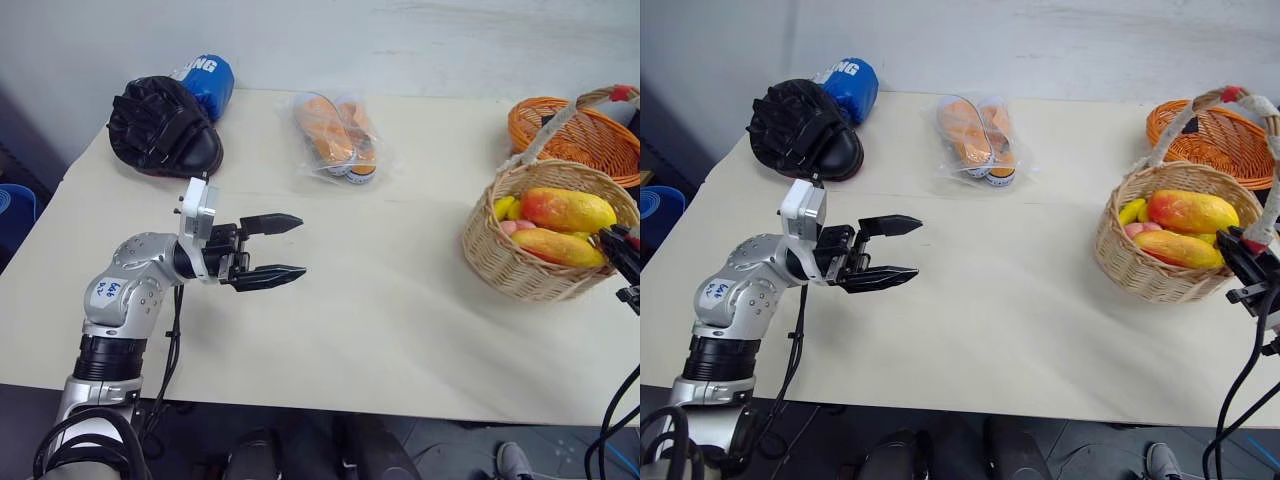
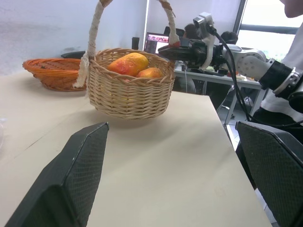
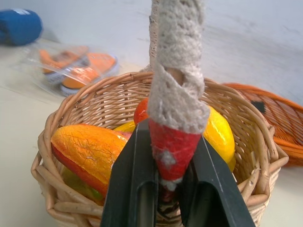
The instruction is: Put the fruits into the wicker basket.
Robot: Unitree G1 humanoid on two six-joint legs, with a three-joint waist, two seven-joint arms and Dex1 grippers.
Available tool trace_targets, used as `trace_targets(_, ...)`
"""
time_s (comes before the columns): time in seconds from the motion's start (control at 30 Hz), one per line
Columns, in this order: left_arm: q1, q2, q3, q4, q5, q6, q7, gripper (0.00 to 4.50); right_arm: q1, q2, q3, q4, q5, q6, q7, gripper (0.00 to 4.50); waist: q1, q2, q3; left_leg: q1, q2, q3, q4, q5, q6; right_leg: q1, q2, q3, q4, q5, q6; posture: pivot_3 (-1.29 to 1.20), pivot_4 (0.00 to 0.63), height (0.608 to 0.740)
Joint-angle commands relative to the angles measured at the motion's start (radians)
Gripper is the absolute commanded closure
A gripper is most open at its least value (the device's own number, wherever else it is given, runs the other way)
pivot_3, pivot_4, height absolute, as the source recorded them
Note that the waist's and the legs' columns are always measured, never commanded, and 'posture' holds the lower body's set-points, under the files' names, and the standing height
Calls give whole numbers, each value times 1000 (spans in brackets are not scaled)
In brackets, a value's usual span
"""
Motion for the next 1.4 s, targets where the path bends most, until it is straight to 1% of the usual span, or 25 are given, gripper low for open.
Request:
trace_targets(0.03,-21,-21,29,-29,3,-23,48,0,-64,-35,1,91,-22,-51,3,4335,1,2,0,0,0,0,0,0,0,0,0,0,0,0,0,0,150,740)
trace_targets(0.07,-22,-23,32,-32,0,-20,54,0,-70,-37,7,109,-37,-66,4,4335,2,3,1,0,0,0,0,0,0,0,0,0,0,0,1,0,150,740)
trace_targets(0.13,-15,-17,27,-33,12,-27,54,0,-65,-34,10,111,-21,-38,14,4335,4,6,2,-1,0,0,0,0,0,0,0,0,0,0,1,0,150,740)
trace_targets(0.17,-9,-10,22,-30,24,-38,47,0,-55,-30,10,98,-5,-21,27,3604,5,6,2,-1,0,0,0,0,0,-1,0,0,0,0,1,0,150,740)
trace_targets(0.27,0,4,17,-15,47,-58,29,0,-21,-15,-10,58,15,-14,32,2661,4,6,2,-1,0,0,0,0,0,-1,1,0,-1,0,1,0,150,740)
trace_targets(0.37,-2,11,17,-2,55,-67,22,0,24,-8,-31,18,20,-23,26,1538,5,7,2,-1,0,0,0,0,0,0,0,0,-1,0,1,0,150,740)
trace_targets(0.5,16,41,8,43,115,-115,2,0,203,-1,-123,-93,14,-73,86,232,8,7,2,-1,0,0,-1,0,-1,0,1,1,-1,0,2,0,150,740)
trace_targets(0.53,21,44,13,53,117,-124,-4,0,237,-3,-142,-110,-1,-97,97,33,9,8,2,-1,1,-1,-1,0,-1,0,1,0,-2,0,2,0,150,740)
trace_targets(0.6,33,55,20,73,127,-146,-14,0,291,-6,-176,-148,9,-117,121,33,8,8,2,-1,1,0,-1,-1,-1,0,1,1,-2,0,2,0,150,740)
trace_targets(0.8,91,123,29,152,244,-304,-33,0,481,-55,-219,-251,33,-178,366,33,0,8,2,1,1,1,0,-2,0,1,2,2,-2,1,3,0,150,740)
trace_targets(0.87,125,134,38,151,263,-338,-18,0,536,-52,-200,-291,37,-189,432,33,1,7,2,1,1,1,-1,-2,0,1,2,3,-2,1,3,0,150,740)
trace_targets(0.93,209,160,45,111,274,-350,-25,0,613,-41,-168,-331,28,-198,507,33,4,7,2,1,1,1,-1,-2,1,1,1,2,-3,1,3,0,150,740)
trace_targets(1.0,271,170,56,79,285,-366,-6,0,640,-36,-136,-348,28,-202,539,33,3,7,2,0,2,1,-1,-4,2,1,1,2,-3,1,3,0,150,740)
trace_targets(1.03,299,170,65,67,293,-383,14,0,630,-35,-92,-359,24,-206,541,33,3,7,2,0,2,1,-1,-5,3,1,1,2,-4,1,3,0,150,740)
trace_targets(1.13,364,174,79,37,324,-429,50,0,539,-26,114,-399,-14,-219,524,33,1,2,1,0,2,1,0,-7,7,1,-1,1,-4,1,2,0,150,740)
trace_targets(1.2,383,172,79,17,331,-436,68,0,432,-17,238,-387,-49,-223,495,33,2,2,1,0,1,1,0,-7,9,1,-3,0,-4,2,1,0,150,740)
trace_targets(1.27,404,173,79,-9,328,-428,77,0,294,4,359,-337,-91,-231,466,33,2,2,1,0,0,1,0,-7,10,1,-5,-1,-3,3,0,0,150,740)
trace_targets(1.33,424,175,82,-36,319,-410,86,0,179,25,446,-269,-130,-253,457,33,3,2,1,1,0,1,0,-7,10,1,-5,-1,-3,3,0,0,150,740)
trace_targets(1.4,441,175,89,-57,316,-408,95,0,86,44,507,-208,-158,-270,448,33,5,2,1,0,0,1,0,-6,8,0,-5,-2,-3,3,-1,0,150,740)
